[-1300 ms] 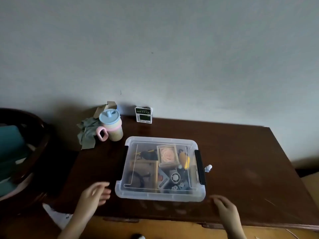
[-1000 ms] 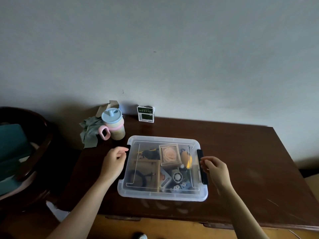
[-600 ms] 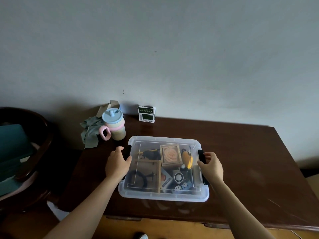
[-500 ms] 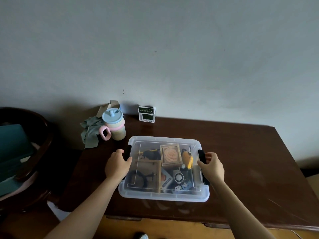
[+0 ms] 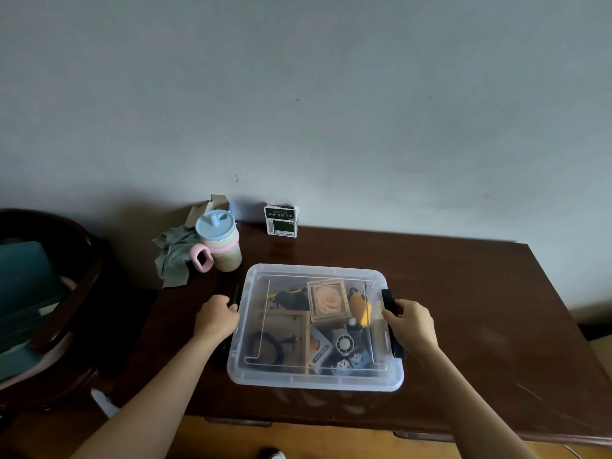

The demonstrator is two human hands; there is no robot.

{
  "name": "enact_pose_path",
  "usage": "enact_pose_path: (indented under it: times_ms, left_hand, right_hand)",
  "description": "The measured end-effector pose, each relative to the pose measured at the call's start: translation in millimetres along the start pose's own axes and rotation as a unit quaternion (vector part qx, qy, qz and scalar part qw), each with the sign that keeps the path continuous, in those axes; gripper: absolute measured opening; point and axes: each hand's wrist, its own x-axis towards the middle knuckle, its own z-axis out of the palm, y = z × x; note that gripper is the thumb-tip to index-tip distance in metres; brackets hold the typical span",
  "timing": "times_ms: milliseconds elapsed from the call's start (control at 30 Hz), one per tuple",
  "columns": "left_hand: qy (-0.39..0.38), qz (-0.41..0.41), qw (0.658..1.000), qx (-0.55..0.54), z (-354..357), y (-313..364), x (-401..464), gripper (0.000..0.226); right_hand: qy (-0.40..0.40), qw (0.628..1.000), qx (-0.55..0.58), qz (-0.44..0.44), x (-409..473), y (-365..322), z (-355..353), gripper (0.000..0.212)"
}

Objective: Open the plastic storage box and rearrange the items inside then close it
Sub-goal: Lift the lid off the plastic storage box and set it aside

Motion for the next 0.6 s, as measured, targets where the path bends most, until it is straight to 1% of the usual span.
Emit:
enact_pose_path:
  times_ms: [33, 133, 200, 267, 333, 467, 600]
  left_hand:
    - [-0.019, -0.006, 0.999, -0.037, 1, -7, 1, 0.021]
    - [-0.066, -0.045, 0.983, -0.165, 8, -24, 2, 0.038]
    - [-0.075, -0.064, 0.968, -0.233, 14, -30, 0, 0.035]
    - [-0.081, -0.063, 0.954, -0.283, 18, -32, -3, 0.025]
    - [-0.08, -0.062, 0.945, -0.311, 20, -30, -7, 0.02]
    - [-0.078, -0.07, 0.938, -0.33, 20, -28, -7, 0.027]
    - [-0.091, -0.051, 0.93, -0.353, 17, -29, -9, 0.028]
  right_hand:
    - [-0.005, 1.0, -0.004, -0.004, 0, 0, -1, 0.014]
    - [-0.009, 1.0, -0.023, -0.012, 1, -3, -5, 0.016]
    - [-0.014, 0.999, -0.026, -0.016, 1, -4, -7, 0.016]
    - [-0.021, 0.999, -0.028, -0.02, 0, -4, -8, 0.015]
    - [-0.023, 0.999, -0.029, -0.02, 1, -5, -8, 0.014]
    - [-0.025, 0.999, -0.027, -0.018, 1, -5, -7, 0.014]
    - [-0.027, 0.999, -0.03, -0.021, 3, -4, -9, 0.015]
